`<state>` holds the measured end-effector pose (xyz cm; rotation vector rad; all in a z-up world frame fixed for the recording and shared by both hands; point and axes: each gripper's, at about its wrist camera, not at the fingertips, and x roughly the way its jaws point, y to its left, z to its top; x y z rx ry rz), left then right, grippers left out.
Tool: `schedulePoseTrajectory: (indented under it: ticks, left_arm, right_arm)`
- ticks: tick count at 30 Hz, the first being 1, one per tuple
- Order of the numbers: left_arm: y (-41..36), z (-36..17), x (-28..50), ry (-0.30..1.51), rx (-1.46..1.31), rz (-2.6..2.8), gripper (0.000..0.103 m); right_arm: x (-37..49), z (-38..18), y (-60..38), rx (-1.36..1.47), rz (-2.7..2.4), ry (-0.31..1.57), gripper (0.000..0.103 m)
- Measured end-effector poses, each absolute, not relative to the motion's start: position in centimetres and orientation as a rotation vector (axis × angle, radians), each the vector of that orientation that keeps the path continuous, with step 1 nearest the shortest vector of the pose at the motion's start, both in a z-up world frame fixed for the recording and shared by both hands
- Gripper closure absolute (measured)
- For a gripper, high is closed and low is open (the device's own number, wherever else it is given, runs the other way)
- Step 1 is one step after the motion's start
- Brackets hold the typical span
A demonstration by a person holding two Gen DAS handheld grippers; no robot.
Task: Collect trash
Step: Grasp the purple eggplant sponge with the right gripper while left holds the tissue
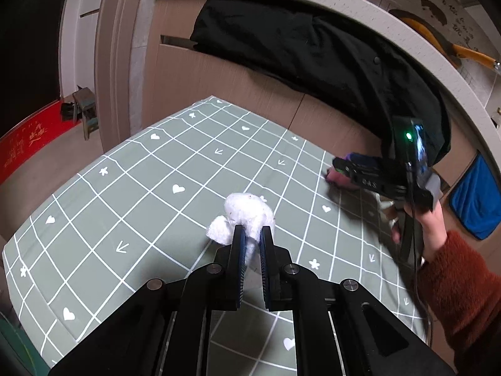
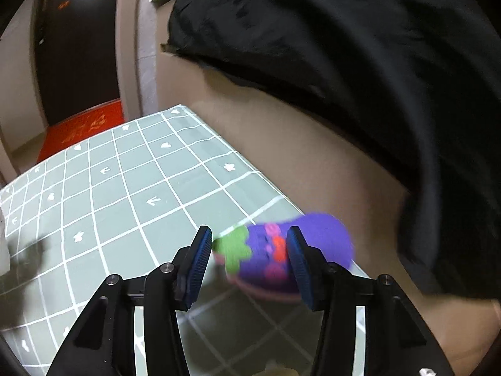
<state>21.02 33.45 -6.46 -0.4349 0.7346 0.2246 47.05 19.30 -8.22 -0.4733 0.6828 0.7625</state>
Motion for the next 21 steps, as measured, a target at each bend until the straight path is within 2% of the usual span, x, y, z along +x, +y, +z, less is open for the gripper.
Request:
schedulePoseTrajectory:
  ticks: [6,14,17,21]
  left_arm:
    - [33.4,-6.9,21.8,0.748,-0.437,0.219,0.094]
    - [31.9,-6.8,22.9,0.751,-0.457,0.175,0.094]
    - [31.0,-6.6,23.3,0.746,-0.456,0.147,0.094]
    - [30.2,-6.3,23.6,0.737,-0.453,0.127,0.094]
  right_arm:
    - [48.3,-9.1,20.5,-0.521,0.811,0.716,0.055]
    - [44.5,-8.7,15.6,-0.541,0.875,0.76,0.055]
    - [43.1,-9.0,13.5,-0.574,0.869,0.796,0.059]
    - [43.0,-7.6,10.5,-0.402,0.819,0.796,0.058]
